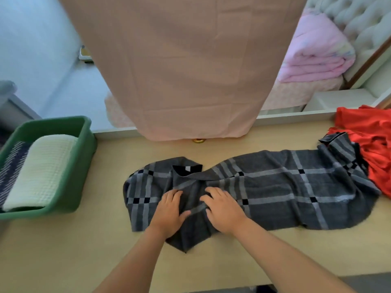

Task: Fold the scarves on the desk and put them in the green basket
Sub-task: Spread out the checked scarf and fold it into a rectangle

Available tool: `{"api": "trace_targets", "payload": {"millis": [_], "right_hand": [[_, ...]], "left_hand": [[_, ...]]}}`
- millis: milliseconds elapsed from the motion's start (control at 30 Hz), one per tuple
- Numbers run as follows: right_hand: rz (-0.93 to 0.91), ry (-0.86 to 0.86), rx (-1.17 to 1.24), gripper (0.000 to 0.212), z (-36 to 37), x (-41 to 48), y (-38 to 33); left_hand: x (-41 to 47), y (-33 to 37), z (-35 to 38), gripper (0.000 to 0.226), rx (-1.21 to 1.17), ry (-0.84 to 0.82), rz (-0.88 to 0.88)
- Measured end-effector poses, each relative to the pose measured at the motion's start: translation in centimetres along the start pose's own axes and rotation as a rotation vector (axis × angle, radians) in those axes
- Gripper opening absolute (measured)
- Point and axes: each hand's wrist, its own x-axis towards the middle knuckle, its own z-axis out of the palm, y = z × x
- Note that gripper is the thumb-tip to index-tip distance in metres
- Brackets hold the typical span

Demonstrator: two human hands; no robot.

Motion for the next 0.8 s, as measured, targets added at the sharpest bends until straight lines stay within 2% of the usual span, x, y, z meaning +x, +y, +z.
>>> {"api": "trace_targets", "payload": {"millis": [67, 133, 200, 300, 433, 533, 567, 600, 700, 800], "right_hand": [[0.057, -0.103, 0.009, 0.054, 0.8, 0.8, -1.7], [0.177, -0.231, -0.017, 0.066, 1.4, 1.1, -2.5], [0.245, -0.269, -0.088, 0.069, 1.6, 1.2, -3.2], [0.237, -0.199, -0.120, 0.058, 1.7, 1.7, -5.1], [0.247, -0.198, -0.064, 0.035, 0.8, 3.3, -6.9], [0.283, -0.072, -0.035, 0.027, -0.4, 5.3, -6.2], [0.285, -0.038, -0.028, 0.028, -0.6, 6.0, -5.8], [0.276, -0.022, -0.020, 0.030, -0.7, 6.7, -5.4], [0.215, -0.092, 0.007, 0.052, 0.0, 8.3, -5.0], [0.243, -0.252, 0.033, 0.071, 1.2, 8.6, -4.8]], "left_hand": [[-0.3, -2.0, -0.4, 0.090, 0.104, -0.063, -0.011], [-0.5, -4.2, -1.0, 0.094, 0.229, -0.125, -0.038], [-0.8, -5.8, -2.3, 0.095, 0.303, -0.166, -0.053], [-0.5, -6.8, -4.7, 0.078, 0.333, -0.149, -0.065], [0.5, -6.6, -6.8, 0.048, 0.258, -0.270, 0.013], [2.0, -7.3, -7.0, 0.019, 0.069, -0.088, 0.001], [2.6, -7.7, -7.0, 0.019, 0.016, -0.027, -0.017], [3.3, -8.2, -6.9, 0.031, -0.026, 0.005, -0.019], [4.5, -9.1, -6.5, 0.063, -0.140, -0.069, 0.017], [4.5, -10.7, -5.9, 0.056, -0.111, -0.214, -0.026]]}}
